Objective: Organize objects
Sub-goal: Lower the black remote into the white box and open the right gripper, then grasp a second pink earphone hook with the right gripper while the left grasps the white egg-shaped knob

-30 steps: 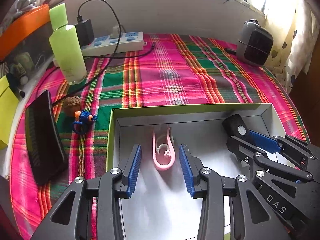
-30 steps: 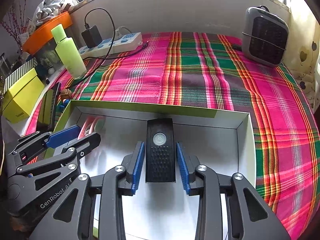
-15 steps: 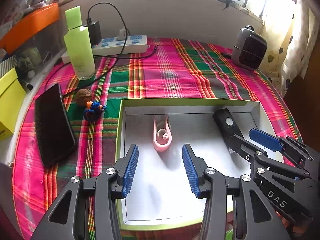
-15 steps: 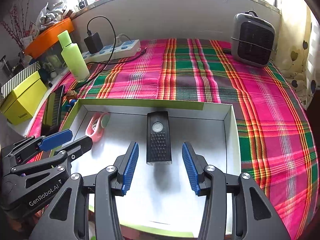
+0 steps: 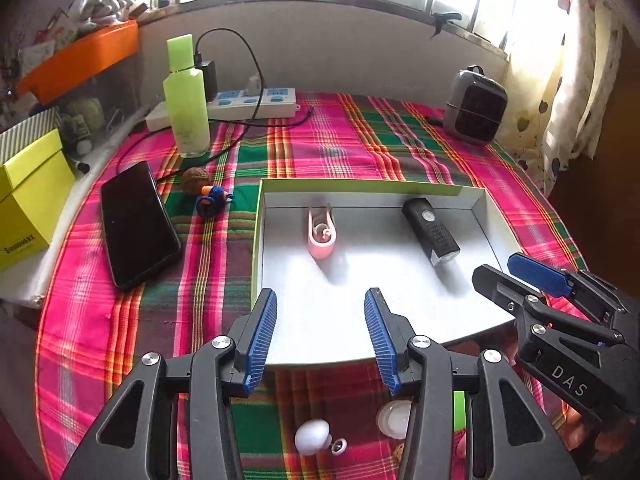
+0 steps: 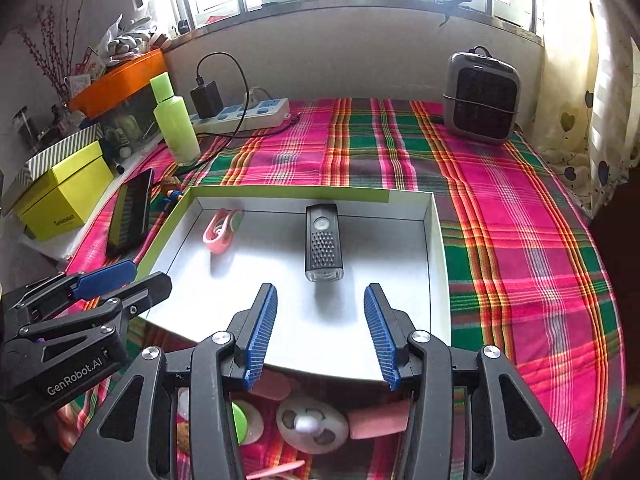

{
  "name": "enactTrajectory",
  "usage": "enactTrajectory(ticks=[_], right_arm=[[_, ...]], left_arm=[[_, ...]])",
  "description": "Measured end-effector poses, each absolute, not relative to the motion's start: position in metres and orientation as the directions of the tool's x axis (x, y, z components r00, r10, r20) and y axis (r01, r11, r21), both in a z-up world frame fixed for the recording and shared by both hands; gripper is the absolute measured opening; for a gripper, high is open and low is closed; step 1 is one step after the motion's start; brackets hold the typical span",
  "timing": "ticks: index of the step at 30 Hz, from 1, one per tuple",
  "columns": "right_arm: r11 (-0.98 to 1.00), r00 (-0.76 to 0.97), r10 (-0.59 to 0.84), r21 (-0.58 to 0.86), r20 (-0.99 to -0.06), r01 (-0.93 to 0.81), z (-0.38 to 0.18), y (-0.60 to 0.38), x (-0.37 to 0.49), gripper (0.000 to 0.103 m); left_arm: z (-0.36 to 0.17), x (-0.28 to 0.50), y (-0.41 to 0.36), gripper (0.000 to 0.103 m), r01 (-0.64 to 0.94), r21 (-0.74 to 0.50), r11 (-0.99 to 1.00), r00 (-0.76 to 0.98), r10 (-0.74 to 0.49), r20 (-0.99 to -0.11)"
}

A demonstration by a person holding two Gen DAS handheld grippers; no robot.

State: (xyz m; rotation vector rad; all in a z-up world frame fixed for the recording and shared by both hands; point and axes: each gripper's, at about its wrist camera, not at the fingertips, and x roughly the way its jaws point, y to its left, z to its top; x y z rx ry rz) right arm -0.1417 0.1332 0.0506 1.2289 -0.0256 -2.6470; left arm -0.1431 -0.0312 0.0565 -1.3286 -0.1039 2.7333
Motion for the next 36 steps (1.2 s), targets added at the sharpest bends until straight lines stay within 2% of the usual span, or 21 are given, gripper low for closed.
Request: enactTrajectory(ticks=[20,36], right_arm=[[-0.977,-0.679,-0.194,0.077,-0.708,0.198,0.049,0.139,-0.074,0.047],[-0.968,-0.673,-0.219,0.068,-0.706,0.243,0.036,0.141,-0.037,0.047]], left_arm=[[0.042,-0.087,-0.055,0.044,-0.041,-0.157,-0.987,-0.634,0.147,-0.76],[0.022,-0.085,-0.062,0.049,-0.039,-0.199,-0.979,-0.606,0.181,-0.774]])
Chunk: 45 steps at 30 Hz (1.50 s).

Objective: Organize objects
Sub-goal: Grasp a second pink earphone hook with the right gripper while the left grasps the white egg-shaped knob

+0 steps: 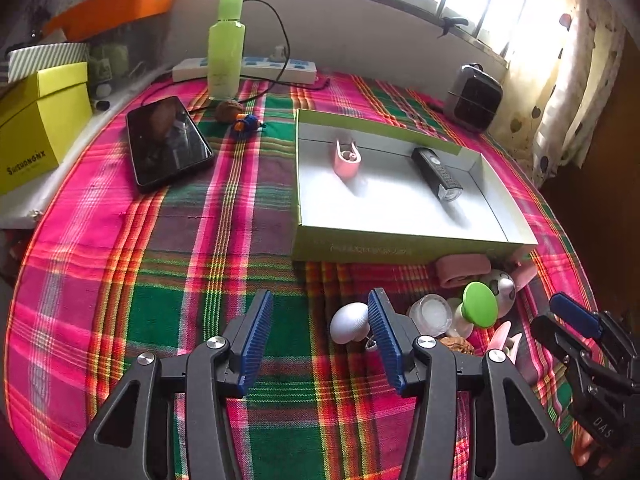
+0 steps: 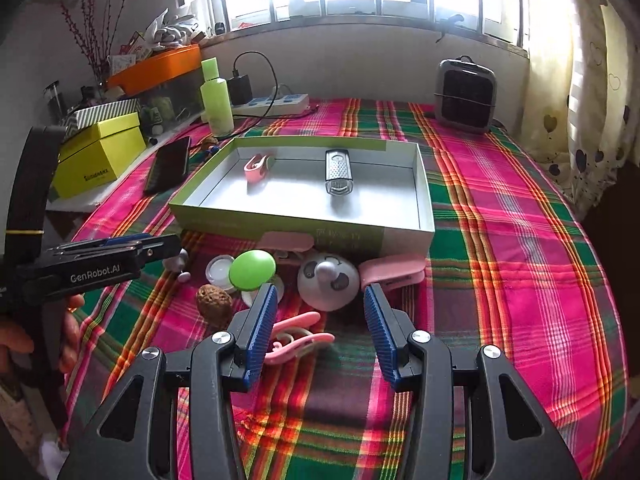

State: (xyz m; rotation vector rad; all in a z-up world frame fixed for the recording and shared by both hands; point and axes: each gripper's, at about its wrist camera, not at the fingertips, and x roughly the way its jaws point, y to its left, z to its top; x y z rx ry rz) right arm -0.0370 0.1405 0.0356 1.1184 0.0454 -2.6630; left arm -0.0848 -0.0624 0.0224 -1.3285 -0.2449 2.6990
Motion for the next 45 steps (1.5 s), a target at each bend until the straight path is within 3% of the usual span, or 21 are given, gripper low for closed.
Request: enactTrajectory(ticks=[13,31,45], right_arm=[[-0.952,-0.613,-0.267,0.103,-0.743,0.29,0.016,0.128,-0.031,0.047],[-0.979,-0.603,-0.141,0.019,-0.785,0.205,0.005,0.151,-0.033,0.047],[-0.98,-0.606,-0.137,0.02,-0.783,0.196,0.004,0.158,-0.036,0.047]], left_arm=[[0.021,-0.082,-0.065,0.049,-0.051,-0.206,-0.977,-0.606,0.195,-0.772],[0.02,-0.064,-0.074,0.05,-0.082,-0.21,-0.974,-0.581,0.218,-0.784],[0.012,-0.054,-0.077,0.052,-0.087,-0.21,-0.974,-0.553,0.222,-0.803]])
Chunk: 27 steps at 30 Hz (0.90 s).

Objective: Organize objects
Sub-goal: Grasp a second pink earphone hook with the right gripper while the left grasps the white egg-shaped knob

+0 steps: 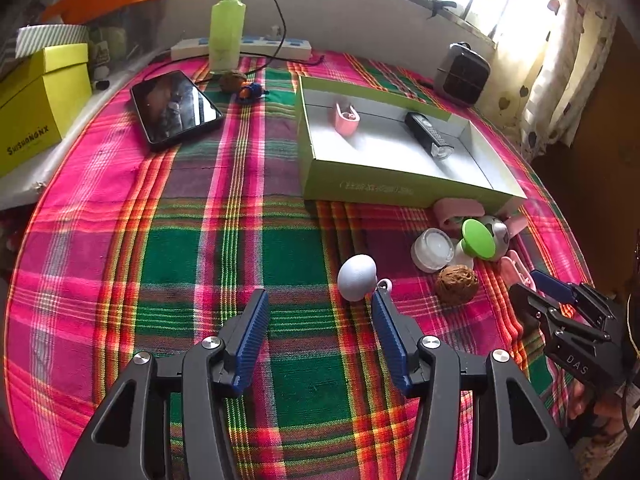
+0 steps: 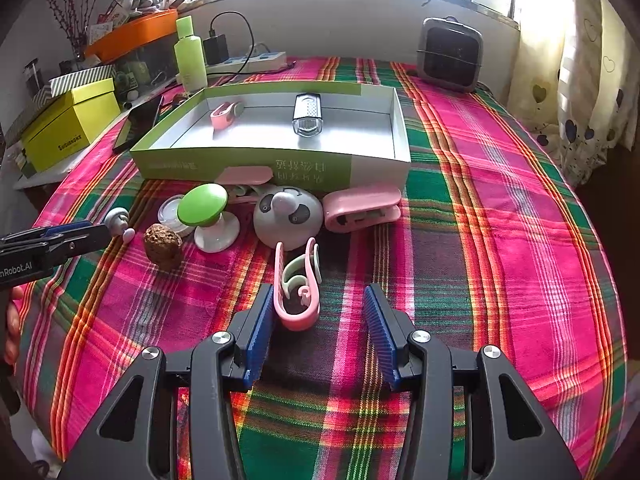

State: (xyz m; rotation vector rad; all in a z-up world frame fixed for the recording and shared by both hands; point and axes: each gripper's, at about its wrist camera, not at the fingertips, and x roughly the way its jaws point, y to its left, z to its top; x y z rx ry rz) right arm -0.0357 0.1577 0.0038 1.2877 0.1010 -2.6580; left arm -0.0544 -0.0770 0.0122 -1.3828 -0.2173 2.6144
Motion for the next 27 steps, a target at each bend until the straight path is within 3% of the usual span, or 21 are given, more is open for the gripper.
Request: enactTrajectory(ticks=[11,18,20,27], right_arm=[[-0.977,-0.606,-0.149,0.024,-0.781,0.21,0.004,0.156,-0.04,0.047],[-0.977,-0.607,-0.158,0.036,-0.779,0.208,0.004,0.156,-0.041,0.047],[-0.977,-0.607,-0.159,0.037,-0.779,0.208,0.004,0.156,-0.041,0.047],[-0.976,-0.607,-0.171,0.047,-0.776,0.215,0.004,0.155,-0.041,0.046]], left_arm=[[0.012,-0.068,-0.067,0.052,-0.086,-0.246,-0.965,-0.567,0.251,-0.785],[0.011,-0.069,-0.06,0.05,-0.069,-0.203,-0.977,-0.587,0.204,-0.783],[0.011,-0.069,-0.06,0.038,-0.059,-0.197,-0.979,-0.588,0.194,-0.785],[0.01,-0.068,-0.054,0.026,-0.071,-0.193,-0.979,-0.591,0.197,-0.782]])
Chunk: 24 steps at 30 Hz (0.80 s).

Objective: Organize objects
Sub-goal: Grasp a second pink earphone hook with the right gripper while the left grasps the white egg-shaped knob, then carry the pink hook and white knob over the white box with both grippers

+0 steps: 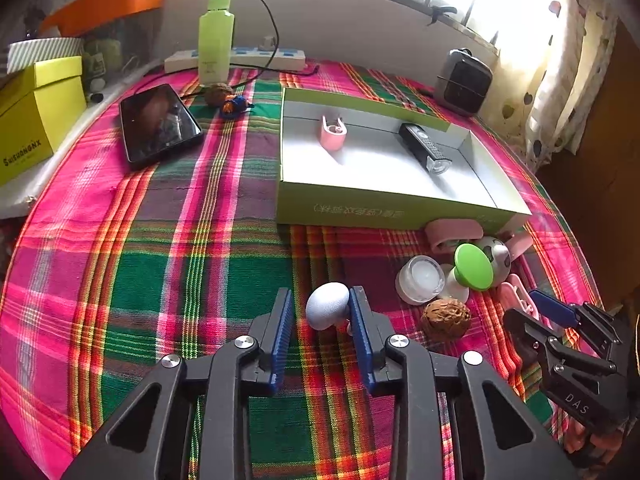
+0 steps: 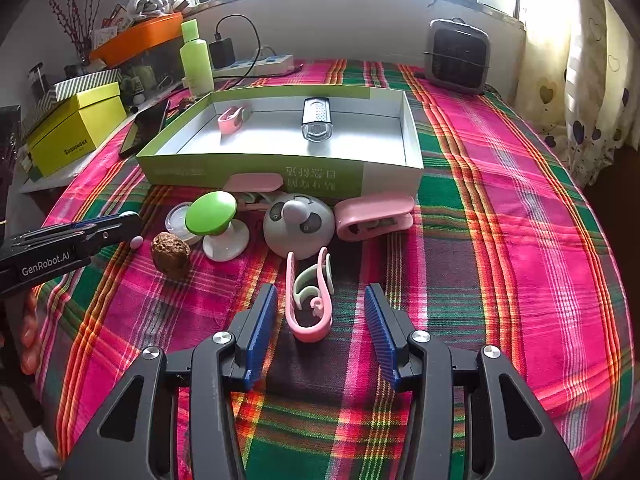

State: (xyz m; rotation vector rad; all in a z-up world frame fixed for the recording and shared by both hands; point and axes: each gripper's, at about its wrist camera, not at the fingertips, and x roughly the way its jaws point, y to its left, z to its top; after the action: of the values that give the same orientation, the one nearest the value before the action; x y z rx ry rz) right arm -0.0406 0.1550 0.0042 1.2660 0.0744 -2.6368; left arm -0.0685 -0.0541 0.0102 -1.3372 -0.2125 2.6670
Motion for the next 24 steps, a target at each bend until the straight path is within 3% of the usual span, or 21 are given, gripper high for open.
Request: enactTrajectory(ticks=[4,12,24], right_arm=[[-0.974,-0.607,-0.177,0.051,-0.775,0.22,0.0045,0.154,-0.0406,0.04],[-0.973,-0.609,-0.191,0.065,-0.77,0.223,0.0049,0.155,-0.0396,0.025],[-0.969,-0.619,-0.208,0.074,-0.758,0.236,0.0076,0.1535,-0.0365,0.024]], left_arm=[[0.0108,-0.0681,-0.0512,0.02,-0.077,-0.191,-0.979,-0.592,0.199,-0.781],[0.0107,-0.0667,-0.0521,0.02,-0.064,-0.212,-0.975,-0.593,0.208,-0.778],[0.0148,-0.0613,-0.0452,0.02,-0.091,-0.213,-0.973,-0.594,0.225,-0.773]])
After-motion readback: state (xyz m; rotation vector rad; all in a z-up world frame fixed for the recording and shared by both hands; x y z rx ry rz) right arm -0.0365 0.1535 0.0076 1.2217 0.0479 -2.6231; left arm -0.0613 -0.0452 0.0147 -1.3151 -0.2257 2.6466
